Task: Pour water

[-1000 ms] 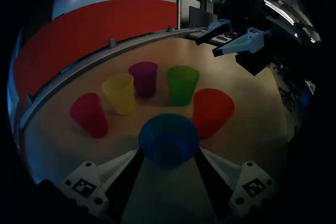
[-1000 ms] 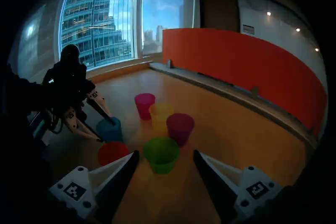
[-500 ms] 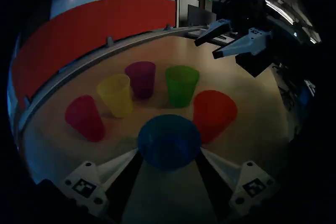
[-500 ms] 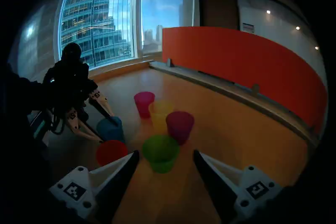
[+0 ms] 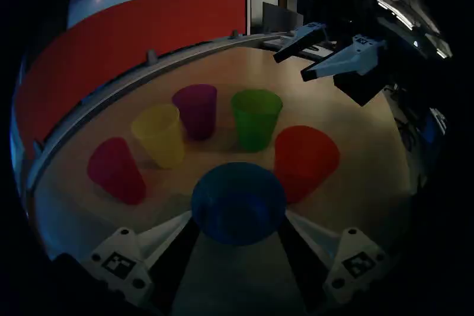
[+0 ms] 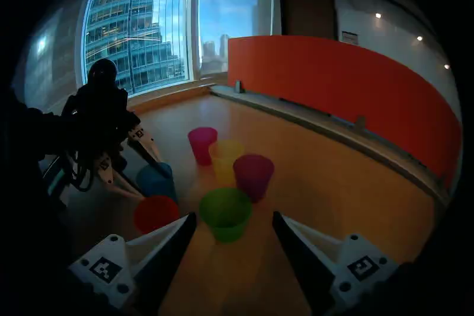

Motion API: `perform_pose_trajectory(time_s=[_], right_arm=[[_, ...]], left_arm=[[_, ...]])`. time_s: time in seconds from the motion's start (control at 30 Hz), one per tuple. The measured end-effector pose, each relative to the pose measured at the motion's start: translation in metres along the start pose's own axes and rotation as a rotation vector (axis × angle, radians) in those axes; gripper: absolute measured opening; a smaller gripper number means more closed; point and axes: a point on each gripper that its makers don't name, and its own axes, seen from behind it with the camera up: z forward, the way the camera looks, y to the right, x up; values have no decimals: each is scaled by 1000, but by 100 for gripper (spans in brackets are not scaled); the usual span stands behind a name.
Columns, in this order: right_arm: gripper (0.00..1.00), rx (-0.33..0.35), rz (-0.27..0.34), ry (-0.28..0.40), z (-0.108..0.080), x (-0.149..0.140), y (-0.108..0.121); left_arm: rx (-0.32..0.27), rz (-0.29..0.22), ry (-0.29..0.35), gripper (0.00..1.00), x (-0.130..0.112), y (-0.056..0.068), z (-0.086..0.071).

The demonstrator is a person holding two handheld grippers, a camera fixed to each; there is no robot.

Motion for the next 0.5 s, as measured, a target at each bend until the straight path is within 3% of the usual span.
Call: perform_pose_trajectory(time_s=[0.5], right_arm=[[99, 5, -7, -22, 3, -6, -4]], left_arm=[[3, -22, 16, 82, 0, 0, -4]])
